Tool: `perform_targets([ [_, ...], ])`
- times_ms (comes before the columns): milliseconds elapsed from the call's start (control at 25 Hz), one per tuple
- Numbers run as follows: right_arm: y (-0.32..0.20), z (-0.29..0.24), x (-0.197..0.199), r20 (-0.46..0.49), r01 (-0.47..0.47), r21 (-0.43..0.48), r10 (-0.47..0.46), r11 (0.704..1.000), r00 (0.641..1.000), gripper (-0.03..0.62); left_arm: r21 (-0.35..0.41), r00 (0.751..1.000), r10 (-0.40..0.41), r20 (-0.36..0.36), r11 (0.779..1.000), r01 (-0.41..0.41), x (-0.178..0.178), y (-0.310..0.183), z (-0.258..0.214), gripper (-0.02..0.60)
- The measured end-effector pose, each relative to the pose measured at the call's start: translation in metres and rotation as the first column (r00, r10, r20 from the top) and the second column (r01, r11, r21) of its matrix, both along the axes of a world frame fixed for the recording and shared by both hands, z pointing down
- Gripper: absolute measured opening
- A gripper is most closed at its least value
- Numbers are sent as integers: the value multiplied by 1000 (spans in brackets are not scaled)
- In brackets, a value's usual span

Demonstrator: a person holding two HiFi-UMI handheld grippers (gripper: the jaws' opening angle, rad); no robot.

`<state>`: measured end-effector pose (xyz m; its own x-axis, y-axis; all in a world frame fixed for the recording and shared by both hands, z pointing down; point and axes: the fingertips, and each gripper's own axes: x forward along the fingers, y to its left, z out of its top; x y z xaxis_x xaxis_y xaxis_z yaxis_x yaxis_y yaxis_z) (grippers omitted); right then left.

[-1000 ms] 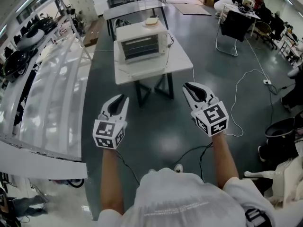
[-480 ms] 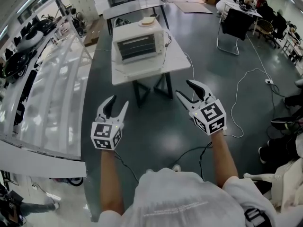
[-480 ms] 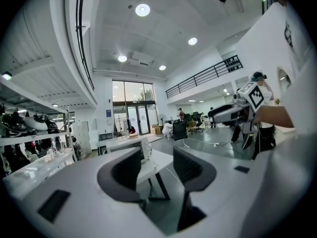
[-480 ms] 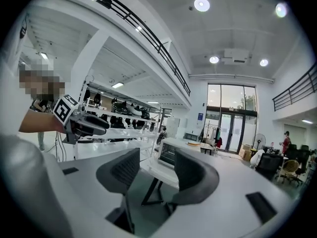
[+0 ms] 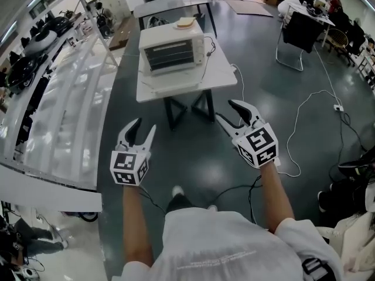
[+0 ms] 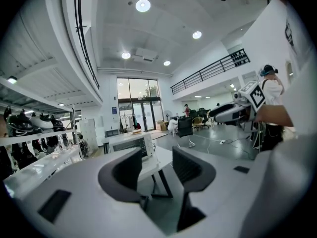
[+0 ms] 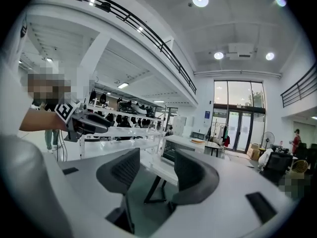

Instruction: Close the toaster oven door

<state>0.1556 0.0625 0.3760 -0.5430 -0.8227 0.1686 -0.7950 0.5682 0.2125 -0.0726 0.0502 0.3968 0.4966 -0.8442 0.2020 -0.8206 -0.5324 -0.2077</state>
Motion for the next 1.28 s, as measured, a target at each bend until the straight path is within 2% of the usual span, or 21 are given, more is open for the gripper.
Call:
perform_targets([
  [160, -25, 3, -1, -8, 2, -6, -2, 1000, 1000, 212, -17, 1000, -9, -7, 1000, 9, -2, -25, 7, 201],
  [320, -60, 12, -5, -24, -10, -23, 10, 1000, 1000, 212, -24, 999, 21, -41, 999, -22, -3, -62, 16, 201],
  [440, -99, 17, -8, -45, -33, -30, 31, 999, 998, 212, -16, 997, 47, -62, 999, -48, -7, -108, 19, 201],
  [600, -166, 12, -20, -59, -70, -35, 68, 997, 996, 212, -10, 994, 91, -53, 996, -92, -17, -179, 16, 201],
  [840, -251, -5, -53, -81, -107, -42, 104, 993, 991, 212, -14, 992, 110, -55, 994, -111, -56, -278, -1, 201],
  [1080, -324, -1, -79, -106, -149, -65, 142, 987, 984, 212, -109, 988, 146, -52, 983, -151, -83, -352, 20, 201],
  [1280, -361, 26, -87, -112, -169, -121, 156, 978, 981, 212, -191, 985, 157, -73, 967, -168, -90, -386, 65, 195],
])
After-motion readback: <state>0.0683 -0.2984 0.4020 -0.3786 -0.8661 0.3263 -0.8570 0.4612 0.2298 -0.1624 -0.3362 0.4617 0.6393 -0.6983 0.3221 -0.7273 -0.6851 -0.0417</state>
